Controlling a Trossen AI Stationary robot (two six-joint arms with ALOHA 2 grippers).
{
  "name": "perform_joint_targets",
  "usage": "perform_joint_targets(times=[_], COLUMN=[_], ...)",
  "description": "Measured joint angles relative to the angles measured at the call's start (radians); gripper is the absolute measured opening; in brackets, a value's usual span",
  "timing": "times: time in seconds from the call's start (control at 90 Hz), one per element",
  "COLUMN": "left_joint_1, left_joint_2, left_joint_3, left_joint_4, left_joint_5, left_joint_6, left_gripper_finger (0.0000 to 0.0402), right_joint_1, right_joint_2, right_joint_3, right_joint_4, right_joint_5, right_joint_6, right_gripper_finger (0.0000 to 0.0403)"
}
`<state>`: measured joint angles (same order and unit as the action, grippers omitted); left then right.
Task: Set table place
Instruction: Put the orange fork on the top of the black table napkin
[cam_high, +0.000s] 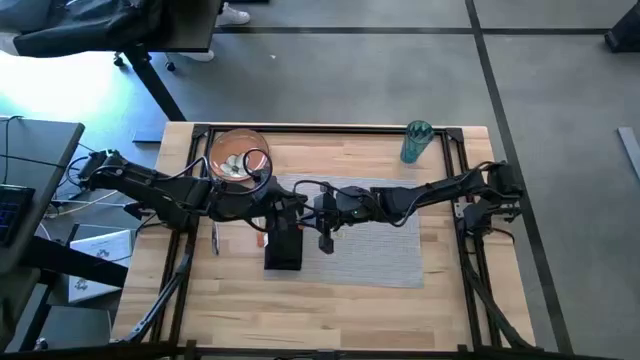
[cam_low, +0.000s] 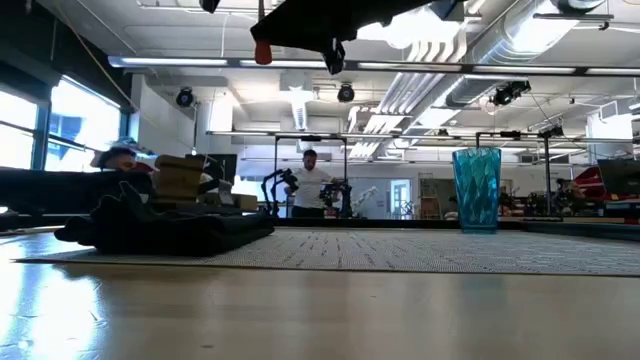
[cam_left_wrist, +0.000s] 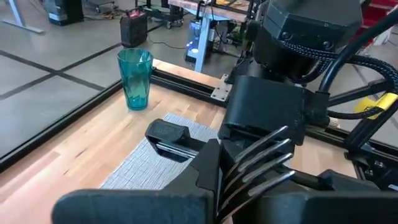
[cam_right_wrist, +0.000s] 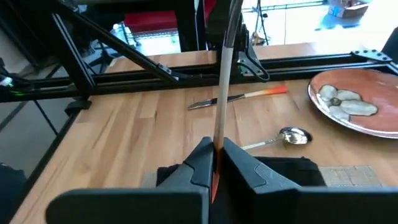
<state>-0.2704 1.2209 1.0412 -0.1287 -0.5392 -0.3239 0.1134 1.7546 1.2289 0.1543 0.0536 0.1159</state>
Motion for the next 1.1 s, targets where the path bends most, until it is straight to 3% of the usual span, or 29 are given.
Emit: perform_joint_targets(times=[0.222, 0.456, 0.822, 1.1], left_joint_1=[0.0, -0.003, -0.069, -0.111], left_joint_2=[-0.015, -0.071, -0.166, -0.156], left_joint_3=[0.002, 0.07, 0.077, 0.04], left_joint_4=[-0.003, -0.132, -0.396, -0.416], left_joint_5=[-0.012, -0.026, -0.125, -0.13], left_joint_6=[0.08, 0.104, 0.005, -0.014], left_gripper_finger=[0.007, 0.0143, 0.0139, 0.0142], right_joint_1=[0.0, 0.0, -0.002, -0.002], right_joint_2=[0.0, 0.0, 0.0, 0.0], right_joint_3=[0.0, 0.0, 0.0, 0.0], right_joint_4=[-0.006, 0.0, 0.011, 0.021], right_joint_5=[0.003, 0.004, 0.006, 0.002], right_joint_6=[0.008, 0.012, 0.026, 0.025], right_gripper_finger=[0.0, 0.0, 0.0, 0.0])
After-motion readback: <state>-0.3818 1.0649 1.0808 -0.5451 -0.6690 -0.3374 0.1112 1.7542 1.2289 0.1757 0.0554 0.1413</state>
